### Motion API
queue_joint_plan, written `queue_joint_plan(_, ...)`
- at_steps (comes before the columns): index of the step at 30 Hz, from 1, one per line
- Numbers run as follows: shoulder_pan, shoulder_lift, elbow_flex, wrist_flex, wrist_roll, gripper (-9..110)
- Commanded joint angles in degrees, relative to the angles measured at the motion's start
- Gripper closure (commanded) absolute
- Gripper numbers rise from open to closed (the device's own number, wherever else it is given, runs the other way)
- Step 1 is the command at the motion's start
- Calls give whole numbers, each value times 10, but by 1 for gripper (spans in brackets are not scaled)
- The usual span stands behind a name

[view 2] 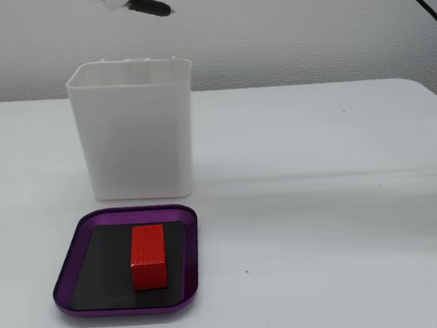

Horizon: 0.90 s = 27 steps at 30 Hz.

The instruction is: Pick up the pen and put it in the pen holder.

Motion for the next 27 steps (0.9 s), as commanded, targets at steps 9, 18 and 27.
queue_joint_plan(9,-33,-2,-18,-69,78,102)
queue_joint_plan(18,-40,-47,-18,-77,81,102)
queue_joint_plan(27,-40,-70,-18,-72,82,102)
